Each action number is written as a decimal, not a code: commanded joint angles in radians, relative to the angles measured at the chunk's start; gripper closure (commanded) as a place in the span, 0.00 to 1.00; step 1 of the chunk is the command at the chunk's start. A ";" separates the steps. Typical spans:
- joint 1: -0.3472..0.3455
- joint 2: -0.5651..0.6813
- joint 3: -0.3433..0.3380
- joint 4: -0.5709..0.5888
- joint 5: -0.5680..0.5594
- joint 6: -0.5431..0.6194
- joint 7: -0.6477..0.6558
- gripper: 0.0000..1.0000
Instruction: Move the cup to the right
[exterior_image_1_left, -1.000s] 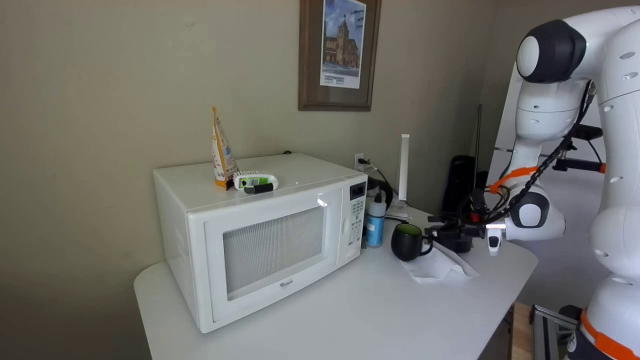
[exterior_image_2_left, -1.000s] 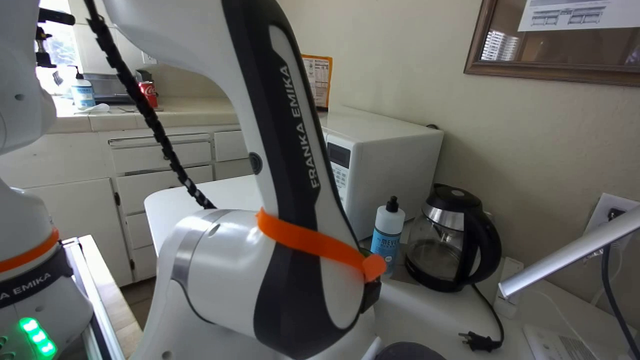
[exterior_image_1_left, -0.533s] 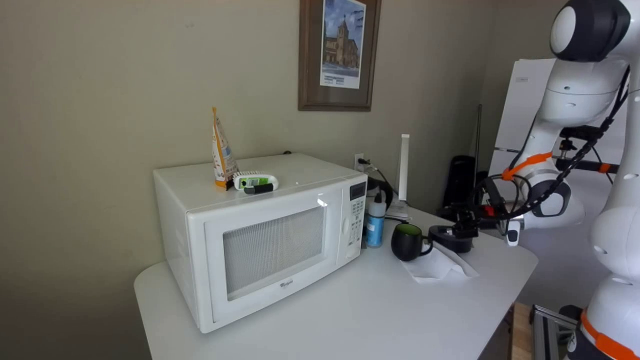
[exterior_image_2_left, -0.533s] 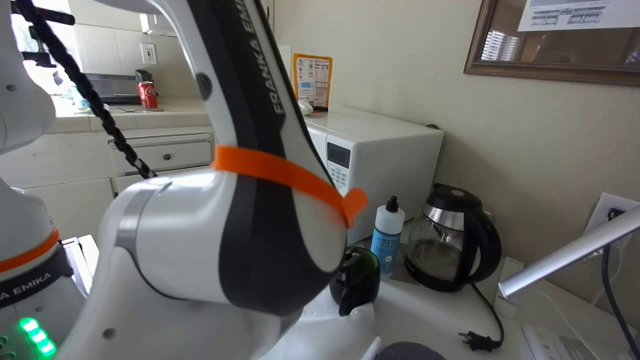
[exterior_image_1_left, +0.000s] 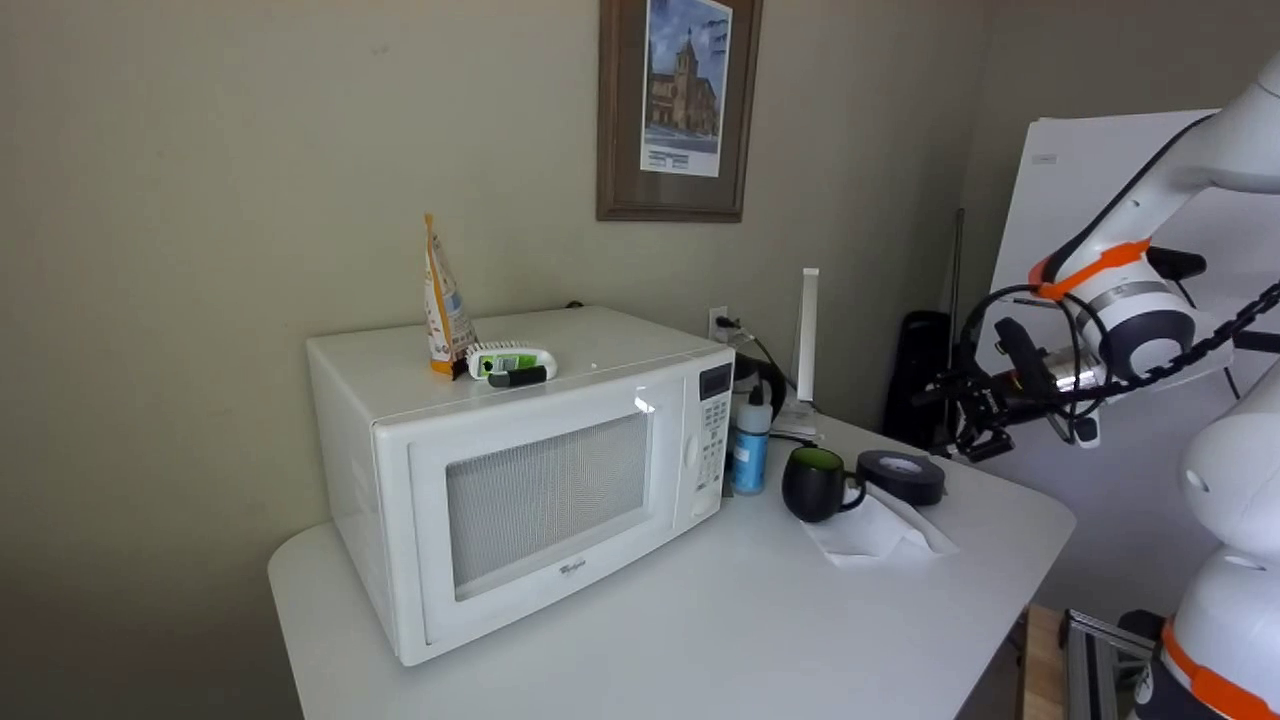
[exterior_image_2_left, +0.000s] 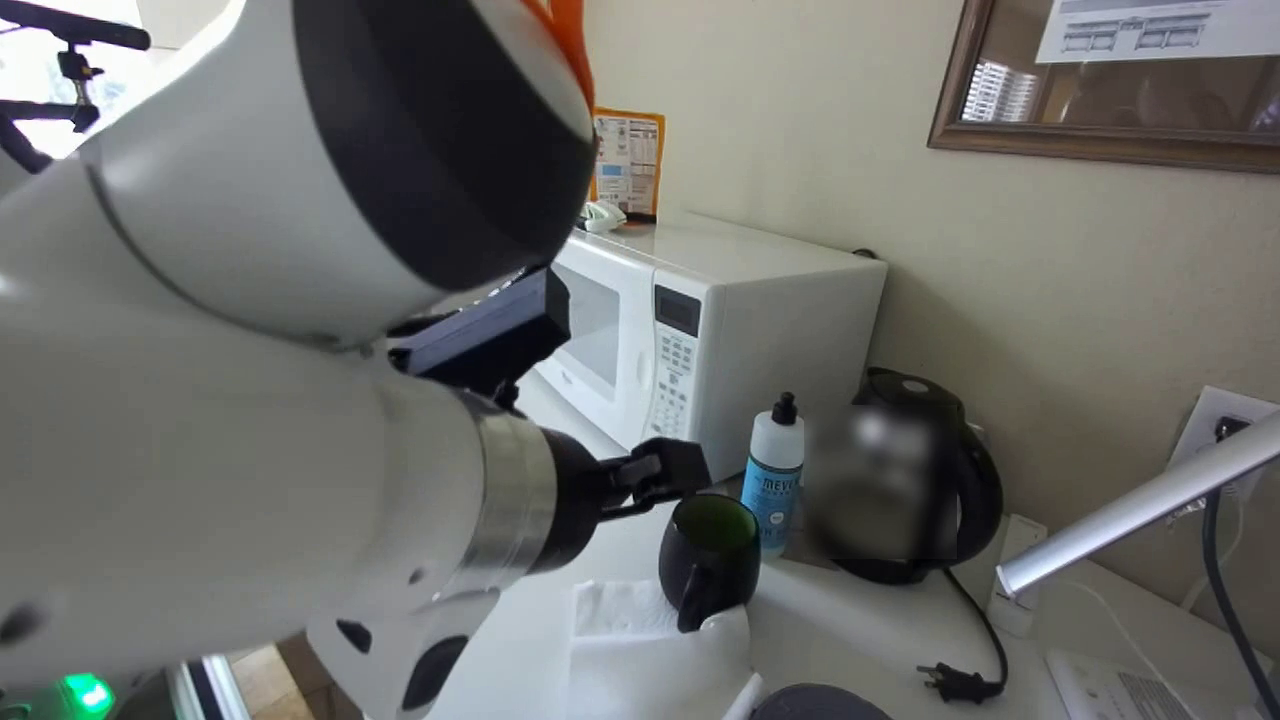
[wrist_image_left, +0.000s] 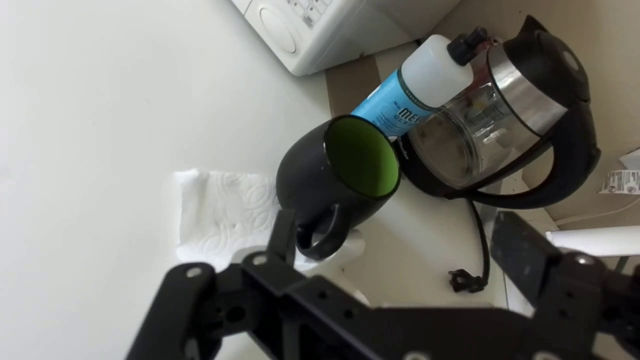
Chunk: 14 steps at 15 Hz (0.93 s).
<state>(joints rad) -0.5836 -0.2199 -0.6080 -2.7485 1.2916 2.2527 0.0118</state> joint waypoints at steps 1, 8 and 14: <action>-0.034 -0.150 0.127 -0.001 -0.252 0.108 0.172 0.00; -0.133 -0.402 0.510 -0.036 -0.407 -0.006 0.686 0.00; -0.166 -0.581 0.887 -0.024 -0.121 0.057 1.163 0.00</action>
<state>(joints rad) -0.7343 -0.6827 0.1401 -2.7398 1.0560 2.2698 0.9784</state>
